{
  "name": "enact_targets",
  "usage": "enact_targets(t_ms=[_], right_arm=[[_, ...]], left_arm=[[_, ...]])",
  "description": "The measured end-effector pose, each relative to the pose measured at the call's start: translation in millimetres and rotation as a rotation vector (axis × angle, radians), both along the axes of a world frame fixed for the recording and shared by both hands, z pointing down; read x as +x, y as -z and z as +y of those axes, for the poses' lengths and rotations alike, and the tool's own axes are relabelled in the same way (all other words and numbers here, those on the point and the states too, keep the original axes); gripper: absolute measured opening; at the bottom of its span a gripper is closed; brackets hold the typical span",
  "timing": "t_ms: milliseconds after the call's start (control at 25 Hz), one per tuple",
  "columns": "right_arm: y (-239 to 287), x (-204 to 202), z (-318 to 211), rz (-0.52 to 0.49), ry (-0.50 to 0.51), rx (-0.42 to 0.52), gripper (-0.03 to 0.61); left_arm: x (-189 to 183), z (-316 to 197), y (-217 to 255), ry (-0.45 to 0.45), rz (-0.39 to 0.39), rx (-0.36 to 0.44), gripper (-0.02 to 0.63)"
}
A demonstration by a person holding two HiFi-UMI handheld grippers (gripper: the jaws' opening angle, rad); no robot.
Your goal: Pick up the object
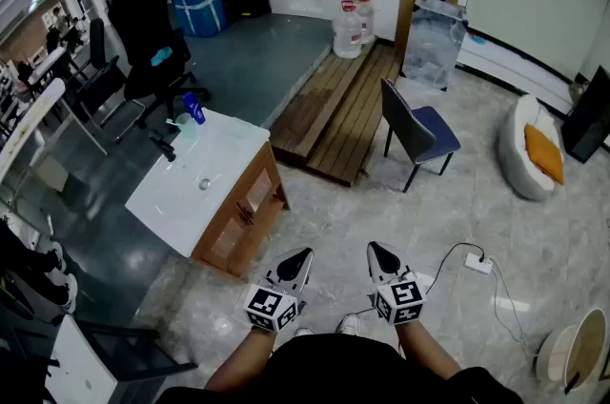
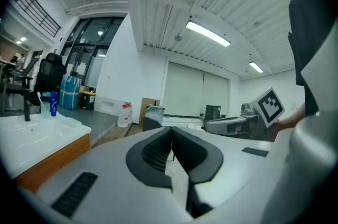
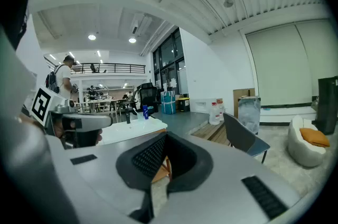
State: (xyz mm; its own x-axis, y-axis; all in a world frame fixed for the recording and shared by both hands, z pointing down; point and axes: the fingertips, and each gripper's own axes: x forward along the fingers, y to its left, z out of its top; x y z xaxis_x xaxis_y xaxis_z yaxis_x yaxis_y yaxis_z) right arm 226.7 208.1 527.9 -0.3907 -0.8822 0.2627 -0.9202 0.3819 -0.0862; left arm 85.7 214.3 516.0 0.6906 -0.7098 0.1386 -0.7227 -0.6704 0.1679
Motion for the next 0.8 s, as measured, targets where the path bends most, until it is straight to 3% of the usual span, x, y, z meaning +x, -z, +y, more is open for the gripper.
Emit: enact_targets(t_ms=[400, 480, 640, 800], right_arm=[[-7, -18, 11, 0.037, -0.017, 0.001, 0.018], [-8, -21, 11, -0.015, -0.031, -0.012, 0.018], [-14, -26, 15, -0.221, -0.077, -0.078, 0.018], [-12, -40, 20, -0.242, -0.076, -0.064, 0.018]], left_arm=[[-25, 10, -10, 0.002, -0.008, -0.012, 0.020], [-31, 10, -12, 0.000, -0.008, -0.014, 0.020], [-43, 16, -16, -0.013, 0.010, -0.026, 0.020], [-55, 20, -15, -0.030, 0.015, -0.019, 0.020]])
